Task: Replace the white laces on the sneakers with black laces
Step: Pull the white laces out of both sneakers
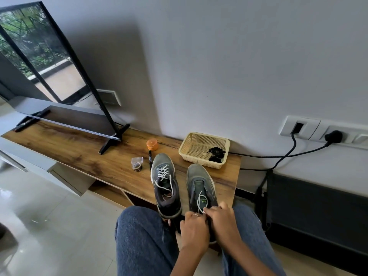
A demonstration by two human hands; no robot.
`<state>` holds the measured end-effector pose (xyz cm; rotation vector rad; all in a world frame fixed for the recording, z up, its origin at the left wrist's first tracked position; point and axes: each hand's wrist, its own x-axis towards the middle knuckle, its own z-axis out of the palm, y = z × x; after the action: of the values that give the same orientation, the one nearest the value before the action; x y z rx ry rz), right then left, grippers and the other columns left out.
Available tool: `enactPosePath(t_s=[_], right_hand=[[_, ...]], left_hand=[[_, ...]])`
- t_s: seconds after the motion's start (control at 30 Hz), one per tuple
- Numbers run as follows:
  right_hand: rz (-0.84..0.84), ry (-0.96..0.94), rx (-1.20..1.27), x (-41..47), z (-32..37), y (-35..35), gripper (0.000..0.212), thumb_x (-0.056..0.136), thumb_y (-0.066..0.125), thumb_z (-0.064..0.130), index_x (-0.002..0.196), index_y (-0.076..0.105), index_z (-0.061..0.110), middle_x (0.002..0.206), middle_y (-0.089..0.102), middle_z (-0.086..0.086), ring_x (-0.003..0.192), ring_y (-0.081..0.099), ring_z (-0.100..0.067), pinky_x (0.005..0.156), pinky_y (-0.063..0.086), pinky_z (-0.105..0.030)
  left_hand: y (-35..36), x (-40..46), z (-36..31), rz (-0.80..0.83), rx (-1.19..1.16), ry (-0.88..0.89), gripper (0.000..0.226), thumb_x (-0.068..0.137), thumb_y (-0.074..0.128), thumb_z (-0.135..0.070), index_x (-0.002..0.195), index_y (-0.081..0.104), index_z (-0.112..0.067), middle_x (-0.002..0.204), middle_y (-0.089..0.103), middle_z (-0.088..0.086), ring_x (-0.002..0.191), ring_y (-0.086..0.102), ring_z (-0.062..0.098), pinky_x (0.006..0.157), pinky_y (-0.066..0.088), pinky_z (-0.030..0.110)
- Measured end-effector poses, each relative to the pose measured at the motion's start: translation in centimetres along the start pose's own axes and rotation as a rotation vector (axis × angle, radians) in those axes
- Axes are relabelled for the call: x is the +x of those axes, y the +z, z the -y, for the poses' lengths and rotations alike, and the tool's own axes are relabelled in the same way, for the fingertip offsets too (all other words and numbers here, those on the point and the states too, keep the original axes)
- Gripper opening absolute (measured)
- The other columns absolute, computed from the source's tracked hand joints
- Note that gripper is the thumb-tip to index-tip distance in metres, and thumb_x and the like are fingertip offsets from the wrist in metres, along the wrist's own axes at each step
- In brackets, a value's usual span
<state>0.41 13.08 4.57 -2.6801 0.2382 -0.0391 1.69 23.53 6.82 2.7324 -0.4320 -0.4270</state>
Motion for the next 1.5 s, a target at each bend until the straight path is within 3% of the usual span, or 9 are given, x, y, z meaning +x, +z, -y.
enactPosePath(t_s=[0.1, 0.23, 0.37, 0.57, 0.77, 1.0, 1.23, 1.33, 1.5], right_hand=[[-0.066, -0.030, 0.013, 0.1, -0.6, 0.9, 0.006, 0.071, 0.075, 0.028, 0.070, 0.070, 0.029, 0.073, 0.055, 0.017, 0.076, 0.041, -0.008, 0.060, 0.022, -0.015], [-0.124, 0.066, 0.138, 0.4, -0.3, 0.7, 0.017, 0.085, 0.060, 0.012, 0.068, 0.056, 0.014, 0.081, 0.040, 0.008, 0.079, 0.039, -0.014, 0.062, 0.027, -0.020], [0.075, 0.070, 0.105, 1.1, -0.2, 0.5, 0.014, 0.089, 0.050, 0.013, 0.080, 0.057, 0.006, 0.082, 0.041, 0.004, 0.082, 0.046, -0.015, 0.052, 0.025, -0.021], [0.190, -0.034, -0.113, 1.6, 0.4, -0.8, 0.021, 0.096, 0.045, 0.015, 0.095, 0.065, 0.011, 0.104, 0.056, -0.004, 0.095, 0.054, -0.018, 0.063, 0.032, -0.026], [0.149, 0.068, 0.119, 1.8, 0.8, -3.3, 0.018, 0.094, 0.052, 0.023, 0.094, 0.069, 0.018, 0.095, 0.068, 0.005, 0.090, 0.061, -0.011, 0.068, 0.043, -0.025], [-0.013, 0.073, 0.196, 1.9, 0.9, -3.6, 0.011, 0.092, 0.056, 0.024, 0.100, 0.065, 0.024, 0.102, 0.057, 0.010, 0.100, 0.052, -0.008, 0.073, 0.045, -0.022], [0.129, 0.061, 0.156, 0.6, 0.3, -1.4, 0.051, 0.092, 0.059, 0.024, 0.139, 0.040, 0.022, 0.139, 0.038, 0.004, 0.128, 0.040, -0.017, 0.098, 0.042, -0.027], [0.146, 0.067, 0.144, 0.2, 0.5, -1.0, 0.059, 0.096, 0.052, 0.018, 0.148, 0.026, 0.022, 0.153, 0.024, 0.003, 0.137, 0.031, -0.017, 0.107, 0.034, -0.025], [0.215, 0.102, 0.200, 0.0, 0.8, -0.9, 0.081, 0.091, 0.046, -0.003, 0.152, 0.002, 0.027, 0.161, 0.004, 0.001, 0.143, 0.020, -0.021, 0.113, 0.026, -0.027]], left_hand=[[0.6, 0.0, 0.2, -0.057, -0.073, -0.016, 0.049, 0.097, 0.022, -0.029, 0.116, 0.066, -0.015, 0.122, 0.057, 0.002, 0.116, 0.044, 0.023, 0.092, 0.041, 0.032], [0.9, 0.5, 0.8, -0.183, -0.181, -0.059, 0.025, 0.097, 0.048, -0.024, 0.104, 0.069, -0.013, 0.114, 0.054, -0.001, 0.106, 0.051, 0.016, 0.088, 0.045, 0.028], [0.7, 0.4, 1.1, -0.130, -0.017, 0.021, 0.030, 0.099, 0.040, -0.025, 0.112, 0.067, -0.018, 0.120, 0.058, -0.003, 0.115, 0.045, 0.018, 0.091, 0.042, 0.032], [0.3, 0.5, 1.1, -0.015, 0.212, 0.069, 0.038, 0.103, 0.030, -0.024, 0.127, 0.059, -0.021, 0.134, 0.046, -0.001, 0.125, 0.033, 0.024, 0.098, 0.034, 0.038], [1.2, 0.2, 1.8, -0.287, 0.190, 0.029, 0.010, 0.069, 0.064, -0.042, 0.063, 0.069, -0.037, 0.085, 0.056, -0.011, 0.081, 0.043, 0.017, 0.058, 0.047, 0.033], [0.3, 0.5, 2.4, -0.474, -0.172, -0.072, 0.043, 0.061, 0.087, -0.026, 0.093, 0.059, -0.031, 0.108, 0.057, -0.004, 0.096, 0.055, 0.023, 0.068, 0.048, 0.039], [-0.5, 2.8, 5.0, -0.444, -0.297, -0.304, 0.065, 0.083, 0.070, -0.026, 0.140, 0.037, -0.025, 0.158, 0.008, 0.009, 0.143, 0.013, 0.031, 0.109, 0.030, 0.047], [-0.4, 3.6, 5.9, -0.372, -0.470, -0.348, 0.057, 0.085, 0.071, -0.024, 0.136, 0.044, -0.023, 0.159, 0.003, 0.011, 0.142, 0.023, 0.034, 0.111, 0.031, 0.042], [-0.6, 4.8, 6.7, -0.379, -0.621, -0.455, 0.028, 0.089, 0.067, -0.015, 0.116, 0.065, -0.015, 0.153, 0.030, 0.015, 0.130, 0.044, 0.032, 0.107, 0.039, 0.038]])
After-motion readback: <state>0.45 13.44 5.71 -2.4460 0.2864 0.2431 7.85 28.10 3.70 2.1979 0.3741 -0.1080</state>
